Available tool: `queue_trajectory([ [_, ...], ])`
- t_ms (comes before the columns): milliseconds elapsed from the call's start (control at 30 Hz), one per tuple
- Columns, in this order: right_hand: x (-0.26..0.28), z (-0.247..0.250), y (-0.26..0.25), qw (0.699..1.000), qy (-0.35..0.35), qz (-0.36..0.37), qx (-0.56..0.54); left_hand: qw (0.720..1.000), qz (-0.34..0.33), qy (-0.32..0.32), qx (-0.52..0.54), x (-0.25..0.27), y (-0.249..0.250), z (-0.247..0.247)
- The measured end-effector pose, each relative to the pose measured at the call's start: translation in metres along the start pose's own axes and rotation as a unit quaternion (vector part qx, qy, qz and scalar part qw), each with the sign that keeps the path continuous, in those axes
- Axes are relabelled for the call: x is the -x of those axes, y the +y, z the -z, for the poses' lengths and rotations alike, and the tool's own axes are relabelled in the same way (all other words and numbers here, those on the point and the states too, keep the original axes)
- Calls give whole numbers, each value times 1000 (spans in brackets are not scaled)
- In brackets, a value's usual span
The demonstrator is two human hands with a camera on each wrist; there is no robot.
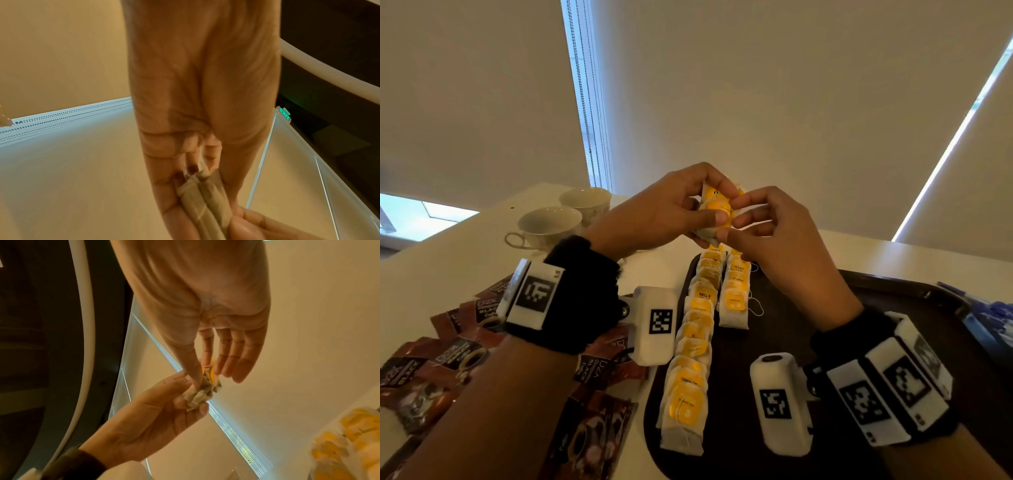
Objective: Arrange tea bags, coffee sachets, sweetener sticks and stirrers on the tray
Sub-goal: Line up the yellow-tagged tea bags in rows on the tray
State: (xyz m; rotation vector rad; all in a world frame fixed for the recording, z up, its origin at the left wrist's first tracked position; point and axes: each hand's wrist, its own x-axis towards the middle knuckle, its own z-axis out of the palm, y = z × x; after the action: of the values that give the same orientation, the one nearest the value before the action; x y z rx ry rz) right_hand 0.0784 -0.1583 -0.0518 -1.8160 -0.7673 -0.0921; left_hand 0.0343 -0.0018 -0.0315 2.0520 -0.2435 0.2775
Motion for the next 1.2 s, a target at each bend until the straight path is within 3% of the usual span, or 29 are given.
queue_trajectory([
  [133,-1,1,2,1000,-7,3,-16,1000,8,-6,13,-2,-1,-1],
  [300,-4,7,3,992,-55,-68,-91,1000,9,-3,6,-3,-1,-6],
  [633,-3,14,8,988,-38,-88,-119,999,40,-19,12,0,1,-10],
  [967,-7,32,2,962,-29,-147,-226,999,42,3,18,3,2,-3],
  [1200,-8,44,1,964,-12,-149,-221,998,42,35,-7,1,-1,-2],
])
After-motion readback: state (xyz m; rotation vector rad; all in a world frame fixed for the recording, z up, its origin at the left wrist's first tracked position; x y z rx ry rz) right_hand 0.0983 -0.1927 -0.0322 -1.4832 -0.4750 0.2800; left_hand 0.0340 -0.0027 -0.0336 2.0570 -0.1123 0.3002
